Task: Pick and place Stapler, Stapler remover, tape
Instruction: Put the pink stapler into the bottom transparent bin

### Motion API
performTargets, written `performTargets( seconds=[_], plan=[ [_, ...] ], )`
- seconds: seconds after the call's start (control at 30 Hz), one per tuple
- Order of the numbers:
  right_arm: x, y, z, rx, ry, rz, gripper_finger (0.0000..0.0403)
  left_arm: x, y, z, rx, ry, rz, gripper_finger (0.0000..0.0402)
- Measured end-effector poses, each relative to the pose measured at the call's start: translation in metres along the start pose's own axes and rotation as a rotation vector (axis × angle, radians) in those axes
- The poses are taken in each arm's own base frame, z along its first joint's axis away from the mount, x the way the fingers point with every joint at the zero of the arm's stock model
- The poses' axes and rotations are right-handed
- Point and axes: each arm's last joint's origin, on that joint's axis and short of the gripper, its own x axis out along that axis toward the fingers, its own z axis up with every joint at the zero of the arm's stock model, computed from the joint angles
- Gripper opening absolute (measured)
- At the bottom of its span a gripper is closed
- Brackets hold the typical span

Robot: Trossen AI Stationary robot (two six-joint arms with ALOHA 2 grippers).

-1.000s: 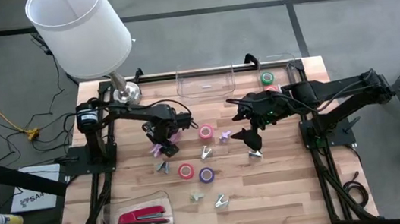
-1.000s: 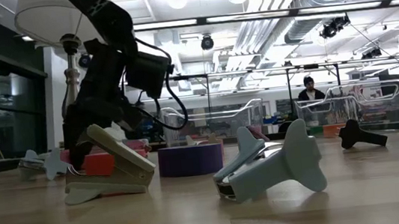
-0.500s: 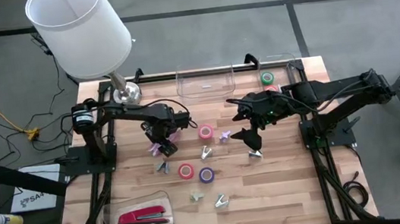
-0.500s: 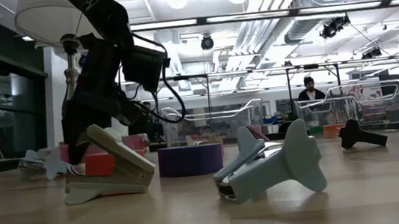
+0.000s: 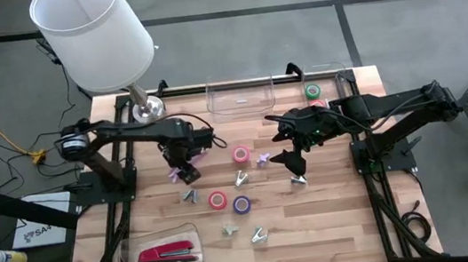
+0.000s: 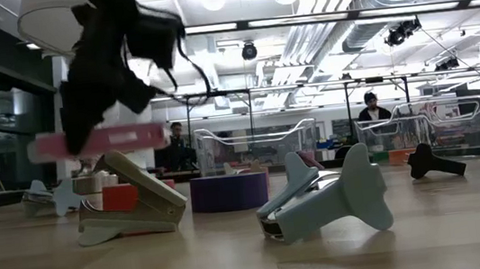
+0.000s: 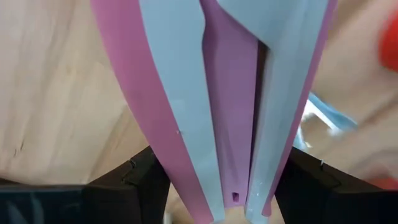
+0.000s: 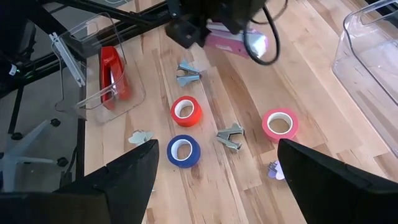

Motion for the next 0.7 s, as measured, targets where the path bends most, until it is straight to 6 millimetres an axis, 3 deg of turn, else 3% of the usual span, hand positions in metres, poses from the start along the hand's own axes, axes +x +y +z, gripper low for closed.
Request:
performTargets(
  seconds=[0.43,0.7],
  plan=[
    [0.000,0.000,0.000,-0.004,0.002,0.006,0.0320,-0.033,-0.043,-0.067,0.100,0.009,-0.077,0.0219],
    [0.000,0.000,0.000,-0.018,0.003,0.007,0.0320,-0.047,-0.076,-0.095,0.142,-0.021,-0.087,0.0219]
  ],
)
